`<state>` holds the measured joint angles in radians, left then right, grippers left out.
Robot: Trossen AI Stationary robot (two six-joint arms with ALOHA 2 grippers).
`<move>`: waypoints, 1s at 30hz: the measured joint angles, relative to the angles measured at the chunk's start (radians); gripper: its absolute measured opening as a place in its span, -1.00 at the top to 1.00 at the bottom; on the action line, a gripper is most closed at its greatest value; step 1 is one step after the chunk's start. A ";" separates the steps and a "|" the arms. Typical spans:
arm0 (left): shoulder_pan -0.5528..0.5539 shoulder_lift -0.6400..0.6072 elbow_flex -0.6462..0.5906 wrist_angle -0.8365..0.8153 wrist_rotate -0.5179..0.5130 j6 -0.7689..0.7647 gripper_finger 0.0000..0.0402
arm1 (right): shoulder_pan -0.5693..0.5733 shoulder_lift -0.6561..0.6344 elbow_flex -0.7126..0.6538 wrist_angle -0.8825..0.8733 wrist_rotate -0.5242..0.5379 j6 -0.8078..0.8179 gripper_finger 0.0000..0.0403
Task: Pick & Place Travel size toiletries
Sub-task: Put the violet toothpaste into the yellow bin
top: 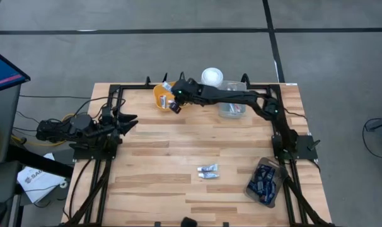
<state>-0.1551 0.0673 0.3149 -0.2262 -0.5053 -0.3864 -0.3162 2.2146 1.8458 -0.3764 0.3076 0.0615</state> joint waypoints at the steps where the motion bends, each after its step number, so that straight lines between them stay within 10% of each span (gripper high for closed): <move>1: 0.000 0.000 0.000 0.002 0.000 -0.001 0.21 | 0.000 0.016 0.025 -0.019 0.010 0.000 0.77; 19: 0.000 0.000 0.000 0.009 0.000 -0.011 0.21 | 0.001 0.181 0.320 -0.288 0.060 -0.058 0.29; 30: 0.000 0.000 0.000 0.012 0.003 -0.012 0.21 | 0.087 -0.067 0.320 -0.545 -0.112 -0.090 -0.10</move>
<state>-0.1547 0.0677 0.3149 -0.2146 -0.5028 -0.3981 -0.2293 2.1475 2.1662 -0.9216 0.1954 -0.0284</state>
